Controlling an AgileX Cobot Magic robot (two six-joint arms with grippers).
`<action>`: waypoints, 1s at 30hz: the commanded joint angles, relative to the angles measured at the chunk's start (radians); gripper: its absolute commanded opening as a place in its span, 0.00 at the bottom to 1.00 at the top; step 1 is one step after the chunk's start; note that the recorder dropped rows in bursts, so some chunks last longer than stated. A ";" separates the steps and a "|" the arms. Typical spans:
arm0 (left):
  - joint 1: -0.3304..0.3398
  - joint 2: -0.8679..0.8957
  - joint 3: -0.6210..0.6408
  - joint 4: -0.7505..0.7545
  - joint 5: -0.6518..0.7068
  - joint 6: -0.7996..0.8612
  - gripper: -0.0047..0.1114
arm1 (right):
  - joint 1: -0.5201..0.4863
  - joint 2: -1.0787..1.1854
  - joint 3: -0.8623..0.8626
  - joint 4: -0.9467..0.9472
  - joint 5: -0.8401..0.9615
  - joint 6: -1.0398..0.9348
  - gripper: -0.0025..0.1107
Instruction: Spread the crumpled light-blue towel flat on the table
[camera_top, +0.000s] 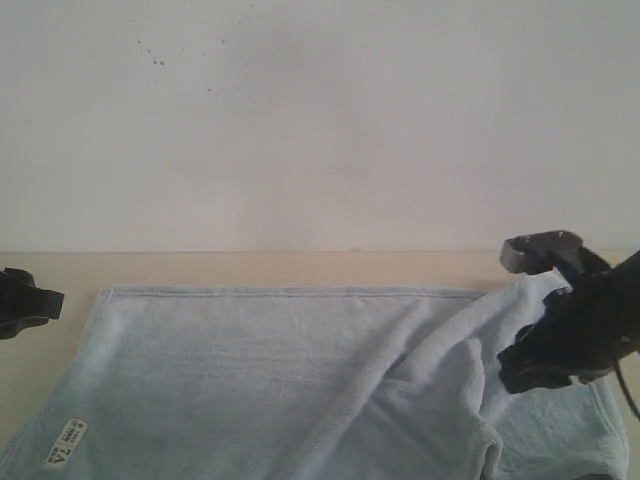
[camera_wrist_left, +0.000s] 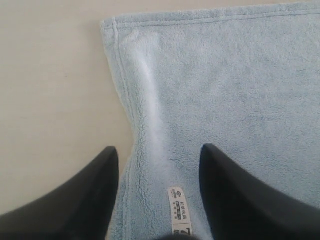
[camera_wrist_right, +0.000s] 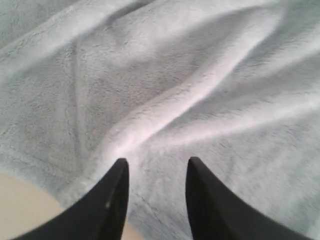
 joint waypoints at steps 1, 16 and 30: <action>0.001 -0.005 0.005 -0.015 -0.014 0.005 0.45 | -0.059 -0.055 0.003 -0.293 0.023 0.274 0.31; 0.001 -0.005 0.005 -0.027 -0.018 0.005 0.45 | -0.073 0.018 0.112 -0.372 -0.042 0.342 0.02; 0.001 -0.005 0.005 -0.027 -0.022 0.005 0.45 | -0.073 0.107 0.123 -0.600 -0.049 0.516 0.02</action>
